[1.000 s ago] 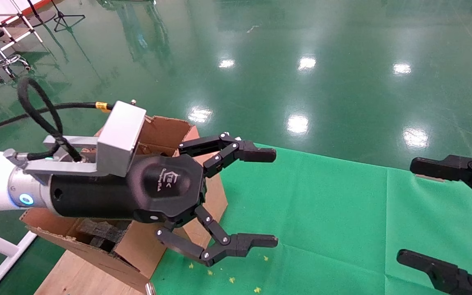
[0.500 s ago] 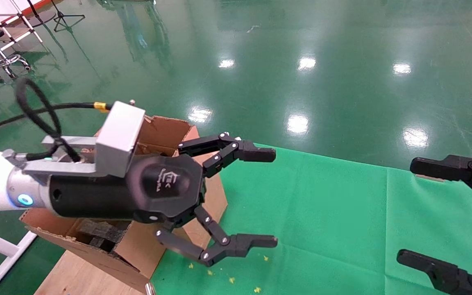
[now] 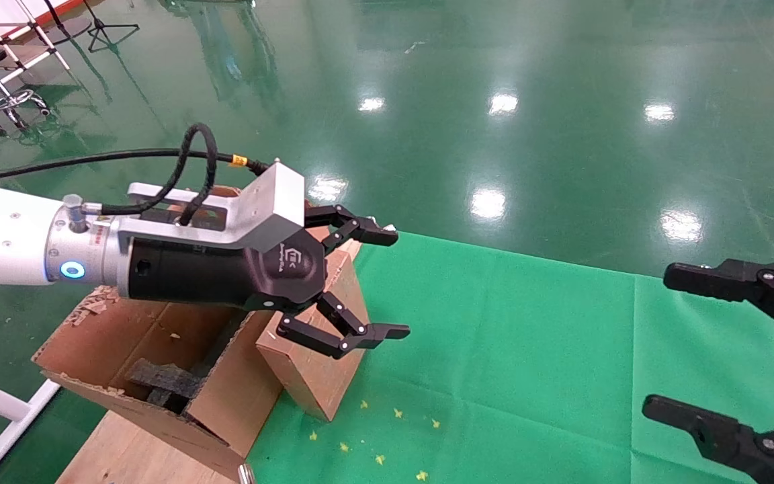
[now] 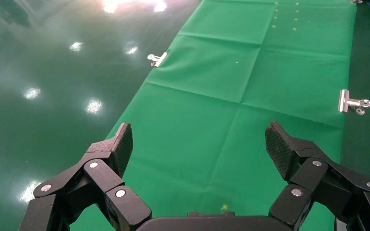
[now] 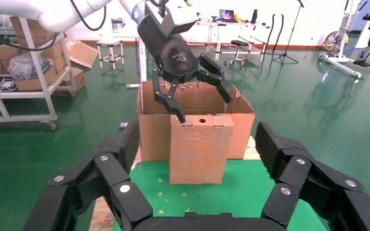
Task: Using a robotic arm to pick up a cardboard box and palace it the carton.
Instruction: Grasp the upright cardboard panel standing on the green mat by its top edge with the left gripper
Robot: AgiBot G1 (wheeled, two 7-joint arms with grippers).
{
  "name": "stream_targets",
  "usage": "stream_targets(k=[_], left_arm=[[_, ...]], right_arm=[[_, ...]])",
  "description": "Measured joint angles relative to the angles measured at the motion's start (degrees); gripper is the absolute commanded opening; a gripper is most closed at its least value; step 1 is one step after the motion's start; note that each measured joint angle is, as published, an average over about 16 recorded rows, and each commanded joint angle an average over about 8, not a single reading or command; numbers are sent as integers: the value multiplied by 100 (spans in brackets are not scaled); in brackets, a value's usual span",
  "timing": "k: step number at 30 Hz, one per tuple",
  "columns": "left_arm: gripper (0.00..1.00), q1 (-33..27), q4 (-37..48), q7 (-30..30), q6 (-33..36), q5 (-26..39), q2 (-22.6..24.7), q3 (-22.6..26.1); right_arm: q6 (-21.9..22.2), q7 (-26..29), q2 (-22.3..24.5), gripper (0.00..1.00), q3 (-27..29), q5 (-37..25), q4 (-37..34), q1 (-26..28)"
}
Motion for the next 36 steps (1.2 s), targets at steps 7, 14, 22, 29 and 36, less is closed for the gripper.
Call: stream_targets(k=[7,14,22,29,36], left_arm=[[100,-410,-50,-649,-75,920,6,276],[100,-1022,-125,-2104,-14,2305,43,669],[100,-1512,-140,-3974,297,3358,249,1054],[100,-1524,-152,-4819,460,3587,429,1268],[100,-1403,-162,-5047,411,3665,545,1421]], right_arm=[[1,0,0,0,0,0,-1,0],[1,-1,0,0,0,0,-1,0],[1,-1,0,0,-1,0,-1,0],[1,-1,1,0,-1,1,-1,0],[1,-1,1,0,-1,1,-1,0]])
